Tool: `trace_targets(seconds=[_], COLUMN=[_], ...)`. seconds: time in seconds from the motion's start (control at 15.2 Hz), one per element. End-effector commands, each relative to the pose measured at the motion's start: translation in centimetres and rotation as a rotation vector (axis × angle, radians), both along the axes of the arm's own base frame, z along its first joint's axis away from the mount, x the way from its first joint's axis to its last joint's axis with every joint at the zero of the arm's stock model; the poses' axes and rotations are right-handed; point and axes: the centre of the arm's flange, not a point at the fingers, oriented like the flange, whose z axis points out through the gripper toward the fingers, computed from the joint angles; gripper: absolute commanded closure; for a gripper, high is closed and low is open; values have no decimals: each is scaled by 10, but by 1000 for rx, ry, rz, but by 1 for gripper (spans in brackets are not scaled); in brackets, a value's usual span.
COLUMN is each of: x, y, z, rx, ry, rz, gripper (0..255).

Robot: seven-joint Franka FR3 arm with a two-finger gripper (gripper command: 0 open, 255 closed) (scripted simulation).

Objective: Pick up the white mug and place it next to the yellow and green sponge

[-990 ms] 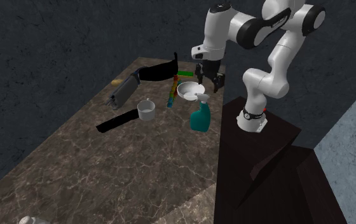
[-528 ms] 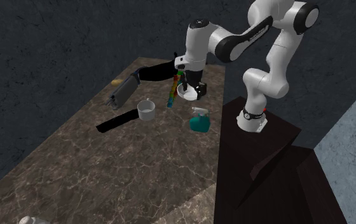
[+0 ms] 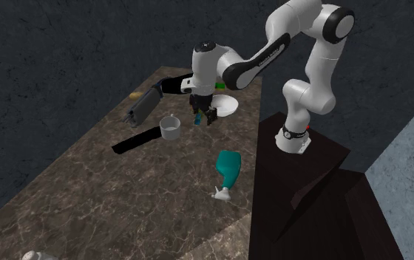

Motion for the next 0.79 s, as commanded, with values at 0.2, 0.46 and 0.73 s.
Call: trace_targets(seconds=[0.2, 0.46, 0.73], x=[42, 75, 93], y=[-39, -69, -87], z=[-32, -57, -76], rx=[-26, -45, -56], ry=[-5, -8, -10], rz=[-1, -2, -3], gripper=[0, 0, 0])
